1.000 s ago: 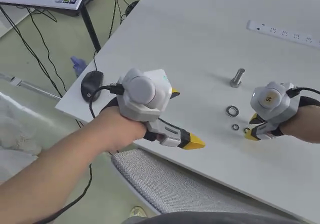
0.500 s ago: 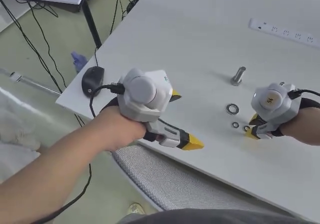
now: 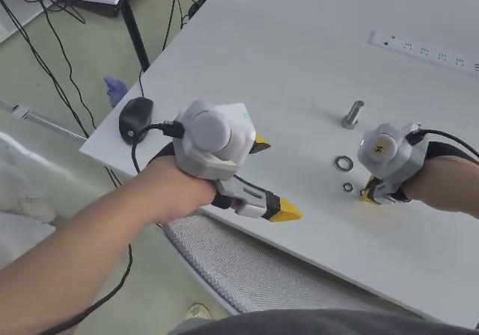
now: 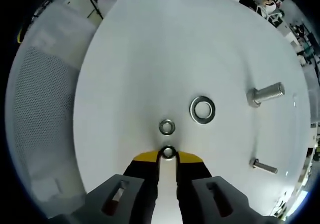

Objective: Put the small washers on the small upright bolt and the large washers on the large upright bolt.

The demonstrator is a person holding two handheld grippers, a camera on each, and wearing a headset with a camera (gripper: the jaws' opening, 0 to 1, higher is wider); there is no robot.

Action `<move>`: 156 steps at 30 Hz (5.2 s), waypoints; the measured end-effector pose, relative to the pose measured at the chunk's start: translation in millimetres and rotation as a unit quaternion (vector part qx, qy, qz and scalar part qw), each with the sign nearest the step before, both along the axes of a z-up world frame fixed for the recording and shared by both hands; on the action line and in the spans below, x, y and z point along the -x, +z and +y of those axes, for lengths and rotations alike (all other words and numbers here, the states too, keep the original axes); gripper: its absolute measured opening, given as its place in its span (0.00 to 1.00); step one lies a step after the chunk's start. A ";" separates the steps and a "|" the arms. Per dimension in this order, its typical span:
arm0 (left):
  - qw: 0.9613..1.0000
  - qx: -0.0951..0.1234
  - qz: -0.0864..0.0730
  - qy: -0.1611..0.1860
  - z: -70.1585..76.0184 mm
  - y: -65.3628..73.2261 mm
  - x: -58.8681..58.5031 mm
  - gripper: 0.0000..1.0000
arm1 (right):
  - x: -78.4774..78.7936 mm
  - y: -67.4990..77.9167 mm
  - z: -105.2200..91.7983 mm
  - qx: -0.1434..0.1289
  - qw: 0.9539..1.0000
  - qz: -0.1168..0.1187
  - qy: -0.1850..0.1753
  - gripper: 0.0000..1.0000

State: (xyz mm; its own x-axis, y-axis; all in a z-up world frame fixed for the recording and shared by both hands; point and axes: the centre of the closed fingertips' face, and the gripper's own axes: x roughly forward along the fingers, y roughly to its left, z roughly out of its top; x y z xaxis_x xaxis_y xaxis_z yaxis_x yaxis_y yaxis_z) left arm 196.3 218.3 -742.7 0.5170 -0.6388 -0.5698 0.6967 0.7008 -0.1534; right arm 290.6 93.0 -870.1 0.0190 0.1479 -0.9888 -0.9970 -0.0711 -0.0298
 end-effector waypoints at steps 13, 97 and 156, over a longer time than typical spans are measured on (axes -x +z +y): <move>1.000 -0.006 0.004 0.000 -2.6 0.7 1.3 0.75 | -0.9 2.9 -4.9 -0.030 0.999 0.019 -0.028 0.12; 1.000 -0.003 0.012 0.023 17.7 -11.5 -17.5 0.77 | -154.7 64.4 -41.0 -0.051 0.989 -0.045 -0.129 0.12; 0.999 -0.016 0.039 0.016 27.9 -24.3 -15.5 0.71 | -152.7 10.2 -38.6 -0.017 0.993 -0.020 -0.113 0.12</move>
